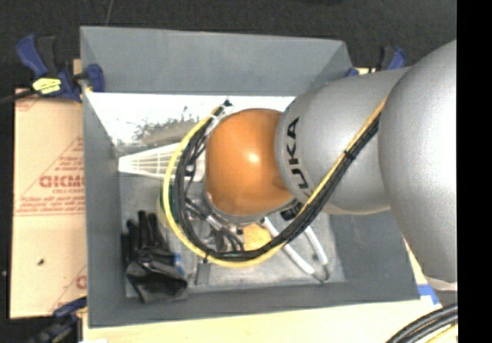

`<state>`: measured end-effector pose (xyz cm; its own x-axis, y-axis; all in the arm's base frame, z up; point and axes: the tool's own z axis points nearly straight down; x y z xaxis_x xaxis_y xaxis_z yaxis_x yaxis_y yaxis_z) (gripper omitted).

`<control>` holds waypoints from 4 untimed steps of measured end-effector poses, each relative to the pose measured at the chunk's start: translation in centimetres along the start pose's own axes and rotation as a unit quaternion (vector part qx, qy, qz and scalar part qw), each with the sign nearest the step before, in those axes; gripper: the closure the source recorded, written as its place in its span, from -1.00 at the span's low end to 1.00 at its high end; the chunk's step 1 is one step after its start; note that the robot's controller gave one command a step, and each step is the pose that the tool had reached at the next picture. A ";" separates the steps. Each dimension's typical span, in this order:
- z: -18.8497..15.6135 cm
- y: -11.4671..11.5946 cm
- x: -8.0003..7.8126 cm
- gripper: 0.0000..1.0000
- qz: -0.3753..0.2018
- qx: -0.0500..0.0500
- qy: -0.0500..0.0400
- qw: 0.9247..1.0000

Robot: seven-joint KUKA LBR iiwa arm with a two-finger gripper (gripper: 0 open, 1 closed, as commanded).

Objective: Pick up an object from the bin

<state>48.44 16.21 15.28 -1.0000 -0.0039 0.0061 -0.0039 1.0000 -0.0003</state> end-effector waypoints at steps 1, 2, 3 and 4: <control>-0.4 -0.1 -0.2 -1.00 0.003 -0.001 -0.004 1.000; 8.4 6.1 -7.9 -1.00 -0.088 0.000 -0.003 0.996; 4.2 6.0 0.6 -1.00 0.094 -0.002 -0.005 0.996; 4.9 3.3 -14.3 -1.00 0.075 -0.001 -0.007 0.997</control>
Offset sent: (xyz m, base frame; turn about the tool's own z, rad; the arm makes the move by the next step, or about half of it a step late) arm 0.0775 0.0619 -0.0828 -0.1748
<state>62.73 19.57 10.28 -0.9893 0.1457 -0.0070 0.1457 0.9893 0.0023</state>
